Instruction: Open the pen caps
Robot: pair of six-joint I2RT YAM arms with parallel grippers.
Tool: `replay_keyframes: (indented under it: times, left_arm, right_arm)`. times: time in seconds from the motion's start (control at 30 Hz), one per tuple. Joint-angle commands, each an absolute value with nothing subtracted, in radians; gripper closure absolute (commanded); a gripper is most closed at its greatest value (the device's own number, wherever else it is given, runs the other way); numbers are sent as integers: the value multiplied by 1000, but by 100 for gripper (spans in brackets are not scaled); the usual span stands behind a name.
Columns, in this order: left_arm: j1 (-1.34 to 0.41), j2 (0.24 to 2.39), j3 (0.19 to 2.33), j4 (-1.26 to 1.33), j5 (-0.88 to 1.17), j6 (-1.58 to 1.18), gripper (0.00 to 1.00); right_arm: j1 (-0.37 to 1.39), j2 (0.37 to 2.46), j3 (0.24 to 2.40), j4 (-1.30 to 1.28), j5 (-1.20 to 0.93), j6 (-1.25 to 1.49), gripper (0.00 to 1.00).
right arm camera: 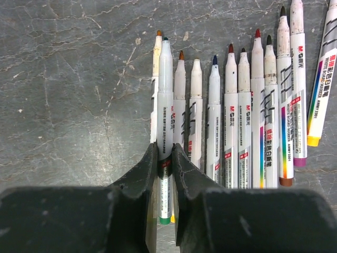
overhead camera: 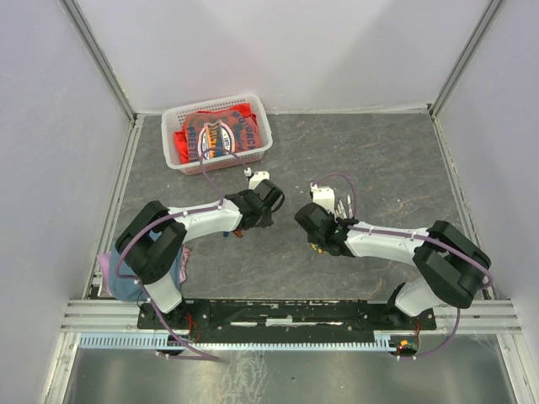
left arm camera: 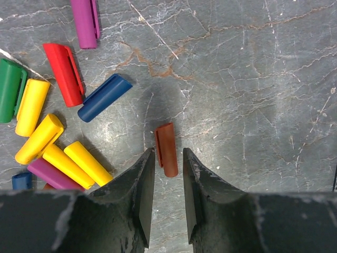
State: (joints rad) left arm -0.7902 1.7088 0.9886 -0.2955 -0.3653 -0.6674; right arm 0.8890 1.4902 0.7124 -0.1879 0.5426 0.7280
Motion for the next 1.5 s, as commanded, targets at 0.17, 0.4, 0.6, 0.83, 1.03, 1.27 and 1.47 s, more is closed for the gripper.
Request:
replay_keyframes:
  times: [0.17,0.4,0.6,0.83,1.03,1.27,1.47]
  left_arm:
    - [-804,1706,1021,-287,-397,-656,65]
    - [-808,1706,1023,-287,-402,-656,65]
    - [-809,1704,1025,-287,-405,-657,64]
    - [-819,1649,1021,-299,-428,-655,60]
    - [-856,1499,990,-283,-520,-665,55]
    - [-914,1181,781,-117,-758,-639,51]
    - [-934,929,566,15,-926,-607,50]
  right_arm:
    - [877,1512,751,-155,558,712,79]
    - [872,1517,750,-151,553,711,75]
    - [871,1516,749,-150,548,711,70]
    - [871,1429,740,-175,574,682,70]
    - [871,1325,738,-202,593,615,66]
    - [871,1125,665,-221,733,551,50]
    - [871,943,585,-291,910,637,35]
